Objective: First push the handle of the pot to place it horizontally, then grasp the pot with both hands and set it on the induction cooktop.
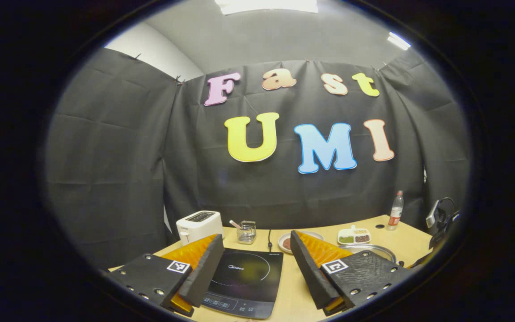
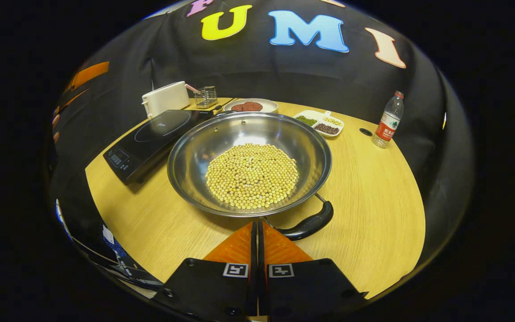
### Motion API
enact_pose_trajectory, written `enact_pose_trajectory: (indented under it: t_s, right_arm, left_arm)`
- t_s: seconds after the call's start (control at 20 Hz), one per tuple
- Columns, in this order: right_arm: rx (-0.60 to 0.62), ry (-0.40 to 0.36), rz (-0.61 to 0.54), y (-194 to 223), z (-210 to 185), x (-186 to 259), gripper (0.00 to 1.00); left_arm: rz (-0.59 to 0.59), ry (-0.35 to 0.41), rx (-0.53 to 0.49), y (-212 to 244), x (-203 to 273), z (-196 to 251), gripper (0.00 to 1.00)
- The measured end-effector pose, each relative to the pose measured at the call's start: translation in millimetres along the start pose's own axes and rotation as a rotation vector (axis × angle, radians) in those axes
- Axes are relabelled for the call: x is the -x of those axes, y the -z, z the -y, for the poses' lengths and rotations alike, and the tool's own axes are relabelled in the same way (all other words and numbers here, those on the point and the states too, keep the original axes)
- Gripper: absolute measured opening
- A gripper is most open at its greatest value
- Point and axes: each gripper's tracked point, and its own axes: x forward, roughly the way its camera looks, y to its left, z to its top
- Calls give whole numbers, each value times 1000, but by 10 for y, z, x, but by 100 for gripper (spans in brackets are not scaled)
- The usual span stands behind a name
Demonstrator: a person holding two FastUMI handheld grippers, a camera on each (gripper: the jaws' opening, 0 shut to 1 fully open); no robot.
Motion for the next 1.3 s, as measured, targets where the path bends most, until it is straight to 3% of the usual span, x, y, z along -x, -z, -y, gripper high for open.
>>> enact_pose_trajectory:
  t_s: [1.3]
  right_arm:
    - [-4,97,-26,-235,835,-340,3]
  left_arm:
    - [-36,-75,-31,131,-22,-89,91]
